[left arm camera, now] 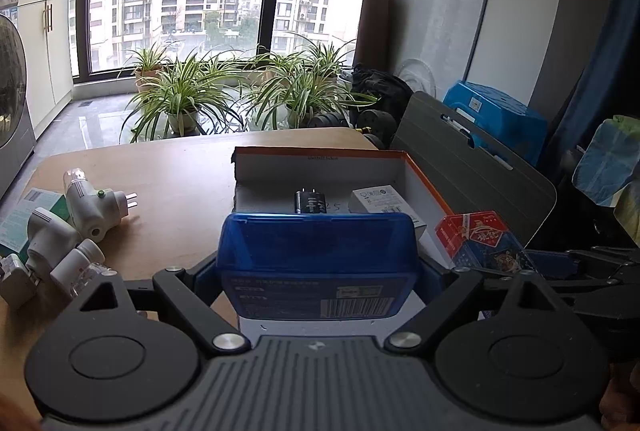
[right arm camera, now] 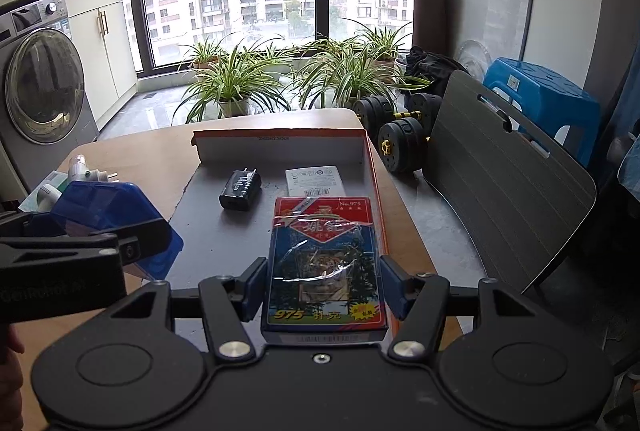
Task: Organize rigid objects
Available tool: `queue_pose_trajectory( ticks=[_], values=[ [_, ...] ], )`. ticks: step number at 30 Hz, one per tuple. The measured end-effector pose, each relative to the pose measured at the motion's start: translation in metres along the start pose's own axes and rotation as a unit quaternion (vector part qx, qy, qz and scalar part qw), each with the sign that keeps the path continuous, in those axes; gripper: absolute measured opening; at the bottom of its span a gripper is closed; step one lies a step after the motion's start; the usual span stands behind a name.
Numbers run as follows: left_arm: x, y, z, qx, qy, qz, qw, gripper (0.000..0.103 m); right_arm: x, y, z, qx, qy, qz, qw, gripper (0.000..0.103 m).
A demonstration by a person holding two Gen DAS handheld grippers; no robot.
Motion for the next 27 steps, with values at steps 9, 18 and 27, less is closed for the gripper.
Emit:
queue_pose_trajectory(
  ticks=[9,18,27],
  values=[
    [-0.0004,-0.0009,0.0005,0.004,0.001,0.000,1.0000,0.094,-0.0007,-0.0013,0.0021,0.002,0.000,0.002,1.000,0.071],
    [-0.0006,-0.0039,0.0018,0.005,0.001,0.003,1.0000,0.094,-0.0023,-0.0041,0.0036,0.003,0.000,0.005,1.000,0.071],
    [-0.0029,-0.0070,0.0035,0.008,0.001,0.006,0.9999,0.094,-0.0037,-0.0058,0.0042,0.003,0.000,0.006,1.000,0.071]
  ],
)
Point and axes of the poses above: each gripper's, at about its wrist camera, not at the fingertips, and x roughly against the way its jaws point, z to its left, y to its top, the point moved 10 cm from there along -x, roughly the way its jaws point, and after that the axes turned 5 degrees about -x, right-handed, at the moved point
